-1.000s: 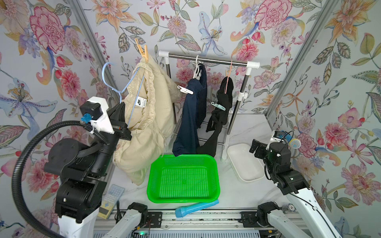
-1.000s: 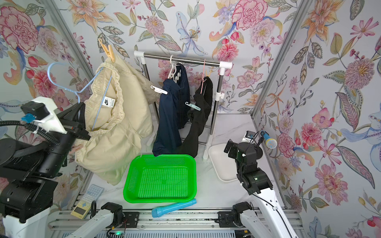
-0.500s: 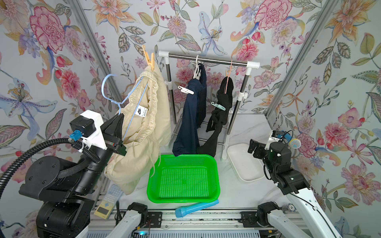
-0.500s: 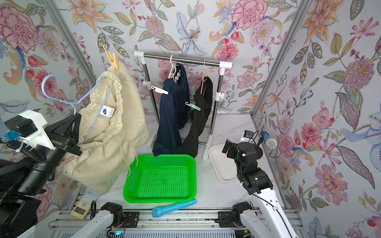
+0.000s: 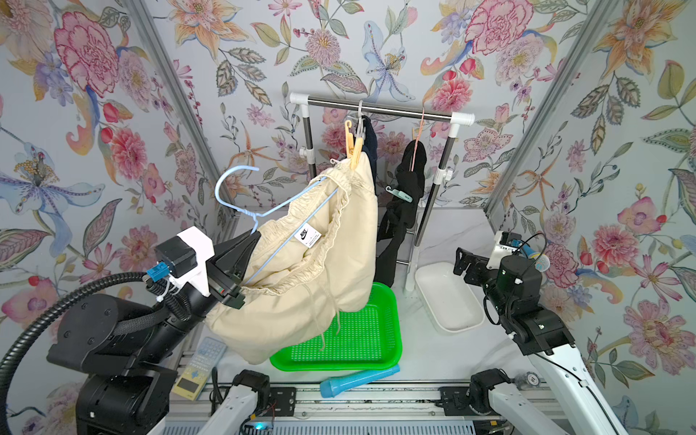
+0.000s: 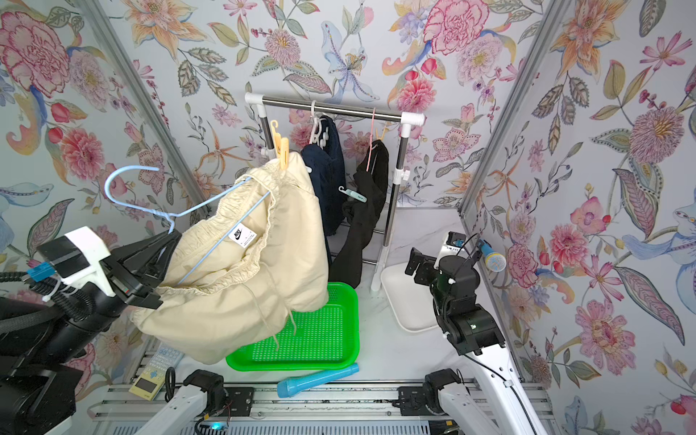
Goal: Remove the clothespins securing shorts to the hanger
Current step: Adjust the shorts in the basket.
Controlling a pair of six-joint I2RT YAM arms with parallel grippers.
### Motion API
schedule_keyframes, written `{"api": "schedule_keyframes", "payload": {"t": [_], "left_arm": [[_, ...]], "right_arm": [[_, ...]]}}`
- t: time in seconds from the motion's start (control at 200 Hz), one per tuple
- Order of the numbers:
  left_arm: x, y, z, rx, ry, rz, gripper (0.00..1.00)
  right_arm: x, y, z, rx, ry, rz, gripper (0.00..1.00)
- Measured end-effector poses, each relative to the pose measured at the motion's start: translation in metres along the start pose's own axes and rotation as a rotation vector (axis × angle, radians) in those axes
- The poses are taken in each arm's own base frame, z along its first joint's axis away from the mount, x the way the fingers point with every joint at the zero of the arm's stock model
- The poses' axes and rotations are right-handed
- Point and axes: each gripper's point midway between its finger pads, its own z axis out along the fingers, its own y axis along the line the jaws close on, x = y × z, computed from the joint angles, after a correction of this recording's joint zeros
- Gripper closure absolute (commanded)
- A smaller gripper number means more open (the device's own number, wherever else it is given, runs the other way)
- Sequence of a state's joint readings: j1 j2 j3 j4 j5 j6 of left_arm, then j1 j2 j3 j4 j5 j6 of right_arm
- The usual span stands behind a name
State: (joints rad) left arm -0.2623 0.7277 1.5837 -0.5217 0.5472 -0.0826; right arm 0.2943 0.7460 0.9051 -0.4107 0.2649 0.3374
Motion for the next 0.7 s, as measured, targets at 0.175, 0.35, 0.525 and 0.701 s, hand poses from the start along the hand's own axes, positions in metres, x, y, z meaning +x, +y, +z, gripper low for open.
{"api": "schedule_keyframes", "payload": {"t": [0.175,0.35,0.525,0.701], "left_arm": [[0.018,-0.002,0.029,0.082,-0.006,-0.091,1.0],[0.034,-0.006,0.043,0.135,-0.03,-0.132,1.0],[0.053,-0.012,0.046,0.175,-0.037,-0.139,1.0],[0.063,-0.02,0.042,0.201,-0.04,-0.137,1.0]], "right_arm": [[-0.004,0.008,-0.005,-0.042,0.008,0.002,0.01],[-0.008,0.016,-0.013,-0.095,0.01,0.007,0.01],[-0.013,0.022,-0.021,-0.136,0.0,0.019,0.0],[-0.012,0.029,-0.023,-0.175,0.012,0.02,0.02]]}}
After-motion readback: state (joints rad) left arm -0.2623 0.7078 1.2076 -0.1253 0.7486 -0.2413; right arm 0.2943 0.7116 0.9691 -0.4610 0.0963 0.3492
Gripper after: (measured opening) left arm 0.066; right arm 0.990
